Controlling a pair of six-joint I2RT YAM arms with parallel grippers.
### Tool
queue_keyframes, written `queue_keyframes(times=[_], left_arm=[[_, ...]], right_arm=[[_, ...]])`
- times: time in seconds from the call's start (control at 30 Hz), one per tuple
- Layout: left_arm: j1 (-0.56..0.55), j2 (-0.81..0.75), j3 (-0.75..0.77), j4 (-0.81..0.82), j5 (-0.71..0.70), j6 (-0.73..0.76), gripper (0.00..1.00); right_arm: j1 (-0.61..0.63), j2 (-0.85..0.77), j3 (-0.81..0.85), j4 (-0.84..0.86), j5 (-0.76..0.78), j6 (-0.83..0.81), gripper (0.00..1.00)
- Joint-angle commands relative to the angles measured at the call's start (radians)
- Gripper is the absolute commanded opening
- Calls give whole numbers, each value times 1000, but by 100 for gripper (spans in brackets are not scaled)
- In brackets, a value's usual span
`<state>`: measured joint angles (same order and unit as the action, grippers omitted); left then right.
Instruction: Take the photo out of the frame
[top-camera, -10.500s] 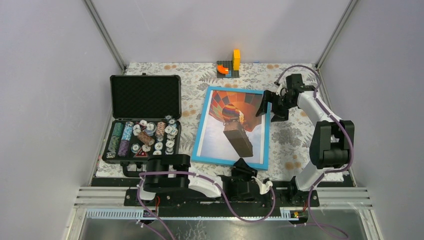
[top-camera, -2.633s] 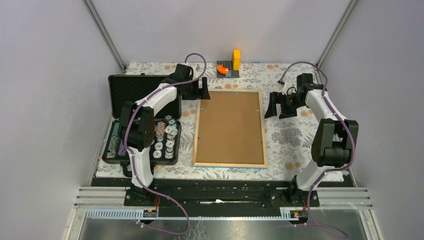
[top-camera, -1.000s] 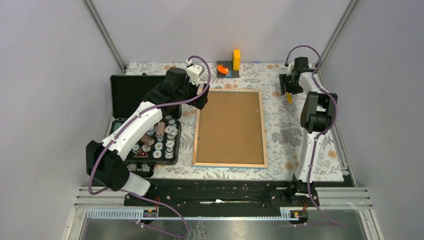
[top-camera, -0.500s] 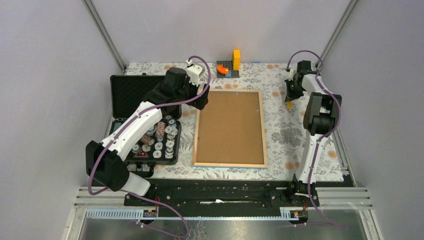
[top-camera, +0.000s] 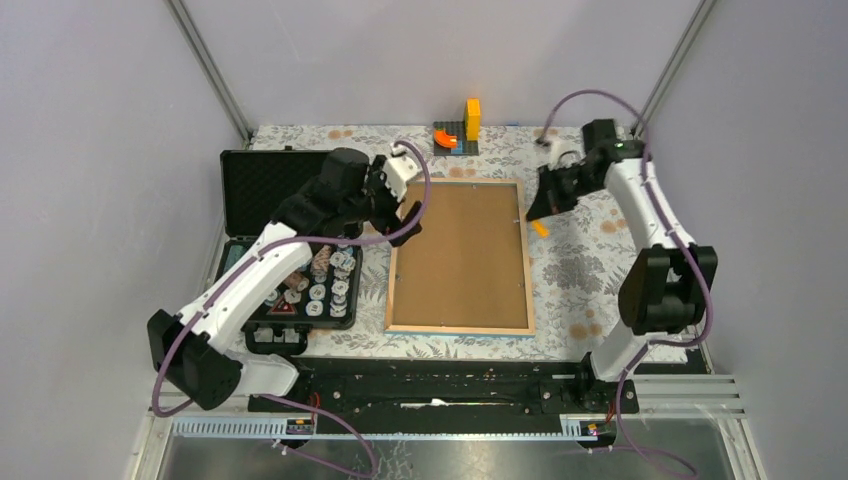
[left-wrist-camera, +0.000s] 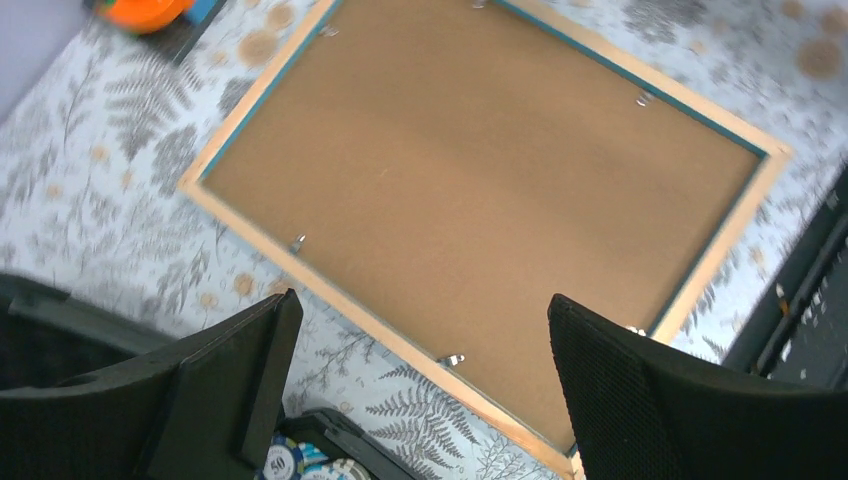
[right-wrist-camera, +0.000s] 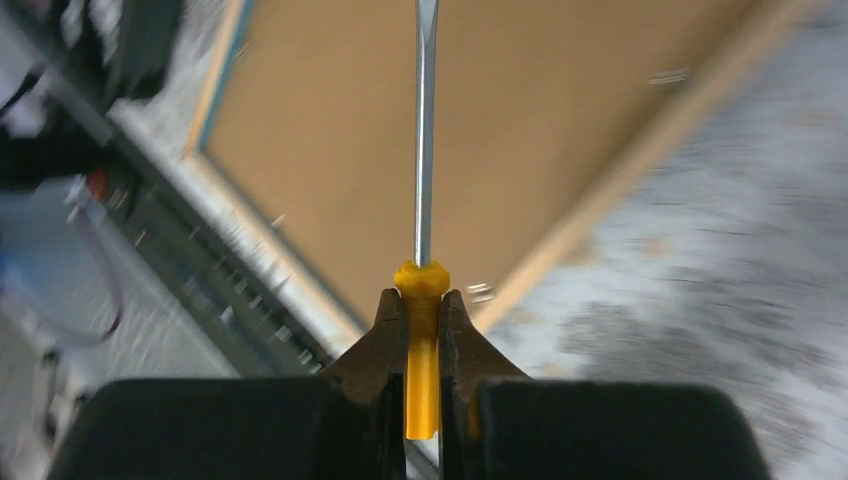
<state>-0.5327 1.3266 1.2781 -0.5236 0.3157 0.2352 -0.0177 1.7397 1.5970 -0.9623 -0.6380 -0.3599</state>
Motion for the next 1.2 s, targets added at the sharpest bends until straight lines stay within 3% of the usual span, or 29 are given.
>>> queue_keyframes(times=[0.0, 0.23, 0.33, 0.43, 0.5, 0.9, 0.93, 1.0, 1.03, 1.17], left_arm=[[-110, -43, 10, -91, 65, 262, 99], [-375, -22, -29, -135, -152, 517, 99], [-483, 9, -51, -147, -233, 602, 93], [-558, 35, -75, -139, -283, 674, 83], [-579, 58, -78, -111, -311, 683, 70], [-580, 26, -182, 22, -380, 644, 26], [-580, 18, -188, 20, -373, 634, 27], [-582, -3, -176, -11, -354, 612, 48], [-581, -19, -158, -31, -342, 592, 54], [-581, -56, -69, -122, -291, 547, 60]], right_arm=[[182, -101, -149, -119, -211, -36, 0], [334, -130, -225, -164, -344, -93, 0], [358, -123, -240, -190, -384, -119, 0], [387, -116, -242, -230, -411, -156, 0], [415, -114, -246, -241, -402, -165, 0], [471, -108, -207, -331, -421, -229, 0], [472, -105, -205, -334, -421, -229, 0], [472, -98, -201, -324, -406, -217, 0], [473, -94, -201, -318, -395, -209, 0], [475, -78, -204, -315, -396, -202, 0]])
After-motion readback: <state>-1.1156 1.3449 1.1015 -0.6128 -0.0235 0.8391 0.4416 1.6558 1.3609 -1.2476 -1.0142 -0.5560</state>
